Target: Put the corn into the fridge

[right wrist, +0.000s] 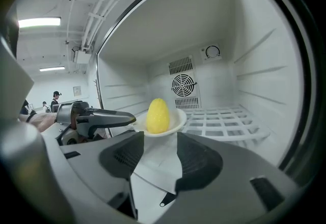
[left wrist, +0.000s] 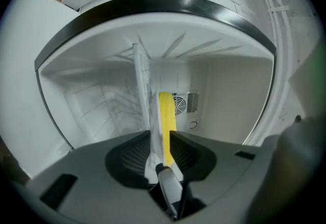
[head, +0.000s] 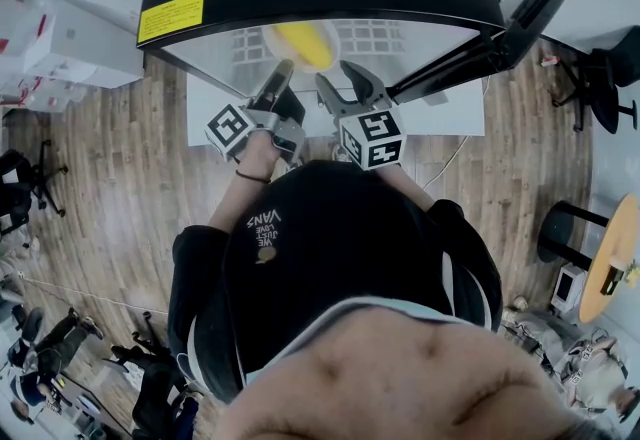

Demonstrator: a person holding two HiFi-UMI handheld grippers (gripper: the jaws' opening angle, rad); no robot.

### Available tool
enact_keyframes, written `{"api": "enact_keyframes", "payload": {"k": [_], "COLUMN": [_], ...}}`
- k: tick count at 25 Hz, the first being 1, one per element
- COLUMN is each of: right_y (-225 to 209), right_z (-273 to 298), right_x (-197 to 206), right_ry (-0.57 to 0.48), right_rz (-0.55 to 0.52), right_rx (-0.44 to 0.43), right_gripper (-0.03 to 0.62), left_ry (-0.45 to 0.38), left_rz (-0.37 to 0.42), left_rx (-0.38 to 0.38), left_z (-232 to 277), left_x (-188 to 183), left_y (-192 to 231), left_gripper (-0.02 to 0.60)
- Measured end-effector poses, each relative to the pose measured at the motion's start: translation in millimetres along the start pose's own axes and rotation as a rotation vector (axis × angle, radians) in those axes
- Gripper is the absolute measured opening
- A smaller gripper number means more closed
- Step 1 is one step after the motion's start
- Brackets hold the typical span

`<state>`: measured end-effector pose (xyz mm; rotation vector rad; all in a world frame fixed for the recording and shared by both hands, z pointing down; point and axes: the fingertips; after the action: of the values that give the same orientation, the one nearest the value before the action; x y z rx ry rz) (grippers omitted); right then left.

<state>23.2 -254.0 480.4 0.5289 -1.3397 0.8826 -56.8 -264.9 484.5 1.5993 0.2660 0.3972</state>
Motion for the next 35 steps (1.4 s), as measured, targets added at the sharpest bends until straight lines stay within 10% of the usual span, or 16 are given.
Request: {"api": "enact_keyframes", "payload": {"k": [18,26,35], "right_y": [-6.1,-12.1,-11.5], "right_z": [12.5,15.9,18.6], "right_x": [-2.6,-7.3,-8.8], "right_ry": [0.018,0.014,0.010], "right_rz": [-0.027,-0.042,-0.043], "right_rx": [-0.011,0.000,0.000], "right_gripper": [0.210,0.209,0.209], "left_ry": [-0.016,-0.024,0.002], "left_rz": [0.309,0.587,0.665], "left_rx": [-0.018,-0.012,-0.013], "left_z": [-5.6,-6.1,-4.9], "left_x": [-16.1,-22.0,-17.8], "left_y": [-3.1,-11.8,-10.5], "left_gripper": [0.095,0.094,0.089]}}
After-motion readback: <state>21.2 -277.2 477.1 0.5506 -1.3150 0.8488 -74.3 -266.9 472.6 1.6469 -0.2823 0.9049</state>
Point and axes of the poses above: the fingertips, and each gripper's own axes: z forward along the fingers, y to its left, x out of its underside, and after that the axes turned 7 degrees about -y, right-handed
